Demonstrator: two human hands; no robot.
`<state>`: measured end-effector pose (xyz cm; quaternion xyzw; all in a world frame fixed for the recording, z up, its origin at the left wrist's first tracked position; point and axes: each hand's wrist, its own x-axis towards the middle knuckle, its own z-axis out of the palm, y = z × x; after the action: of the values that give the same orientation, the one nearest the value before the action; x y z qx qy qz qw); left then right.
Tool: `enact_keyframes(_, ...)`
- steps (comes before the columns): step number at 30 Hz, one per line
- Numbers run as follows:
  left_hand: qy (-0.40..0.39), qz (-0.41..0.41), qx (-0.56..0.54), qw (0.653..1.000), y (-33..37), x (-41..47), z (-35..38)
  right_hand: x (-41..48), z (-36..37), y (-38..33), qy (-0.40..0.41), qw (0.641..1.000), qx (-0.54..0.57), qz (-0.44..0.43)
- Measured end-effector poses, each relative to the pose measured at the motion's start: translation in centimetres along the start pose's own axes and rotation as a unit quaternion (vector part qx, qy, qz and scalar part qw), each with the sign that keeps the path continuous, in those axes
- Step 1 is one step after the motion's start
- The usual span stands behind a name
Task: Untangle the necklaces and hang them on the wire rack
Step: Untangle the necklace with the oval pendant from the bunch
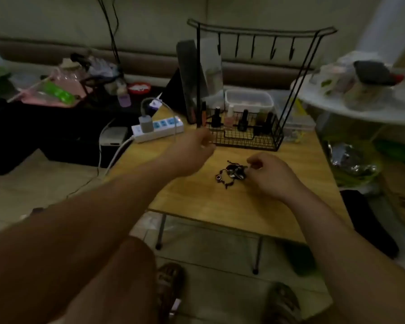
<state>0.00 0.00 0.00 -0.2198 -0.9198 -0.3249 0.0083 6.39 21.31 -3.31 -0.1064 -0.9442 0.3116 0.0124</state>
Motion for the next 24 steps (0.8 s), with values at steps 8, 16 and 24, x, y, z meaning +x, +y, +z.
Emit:
enact_keyframes(8, -0.077, -0.008, -0.063, 0.995, -3.1, 3.3, 6.0, 3.3, 2.4, -0.2, 0.005, 0.998, -0.040, -0.048)
enact_keyframes(16, -0.082, 0.074, 0.005, 0.994, -3.5, 2.9, 7.1, 3.0, 2.3, 0.8, 0.011, 0.998, 0.058, -0.032)
enact_keyframes(24, -0.067, 0.030, -0.076, 0.994, -3.0, 2.9, 6.5, 2.2, 1.4, 0.5, -0.053, 0.971, 0.228, 0.047)
